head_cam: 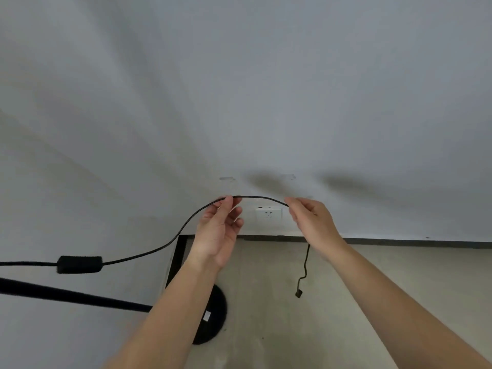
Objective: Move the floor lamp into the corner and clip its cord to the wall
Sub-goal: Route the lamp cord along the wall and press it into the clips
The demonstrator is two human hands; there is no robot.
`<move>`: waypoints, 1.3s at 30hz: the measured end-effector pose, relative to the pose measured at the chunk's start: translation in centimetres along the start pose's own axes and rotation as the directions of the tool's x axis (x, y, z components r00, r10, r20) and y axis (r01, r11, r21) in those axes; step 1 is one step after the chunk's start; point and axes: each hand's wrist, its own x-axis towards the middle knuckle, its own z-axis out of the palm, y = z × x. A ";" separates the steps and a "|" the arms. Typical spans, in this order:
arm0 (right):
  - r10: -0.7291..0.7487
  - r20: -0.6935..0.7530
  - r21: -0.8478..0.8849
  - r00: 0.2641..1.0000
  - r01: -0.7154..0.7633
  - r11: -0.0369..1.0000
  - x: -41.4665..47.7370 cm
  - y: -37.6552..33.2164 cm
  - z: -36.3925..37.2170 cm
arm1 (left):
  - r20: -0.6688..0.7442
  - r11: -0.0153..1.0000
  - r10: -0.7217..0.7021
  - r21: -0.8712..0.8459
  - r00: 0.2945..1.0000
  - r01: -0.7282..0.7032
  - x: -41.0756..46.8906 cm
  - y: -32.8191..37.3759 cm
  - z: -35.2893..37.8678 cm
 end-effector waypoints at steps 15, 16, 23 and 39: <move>-0.277 -0.084 -0.020 0.957 0.277 0.961 7.6 12.9 8.0 | 0.266 0.932 0.269 0.170 0.926 -0.320 11.8 -11.2 -8.0; -0.302 -0.090 -0.022 0.949 0.302 0.953 7.9 13.2 8.3 | 0.279 0.920 0.293 0.179 0.915 -0.349 12.2 -11.5 -8.2; -0.370 0.011 -0.032 0.929 0.370 0.928 8.2 13.4 8.2 | 0.152 0.917 0.387 0.042 0.910 -0.397 12.6 -9.2 -8.5; -0.471 -0.020 -0.117 0.882 0.465 0.877 9.8 5.0 9.6 | 0.115 0.961 0.234 -0.177 0.965 -0.212 14.0 -5.1 -6.8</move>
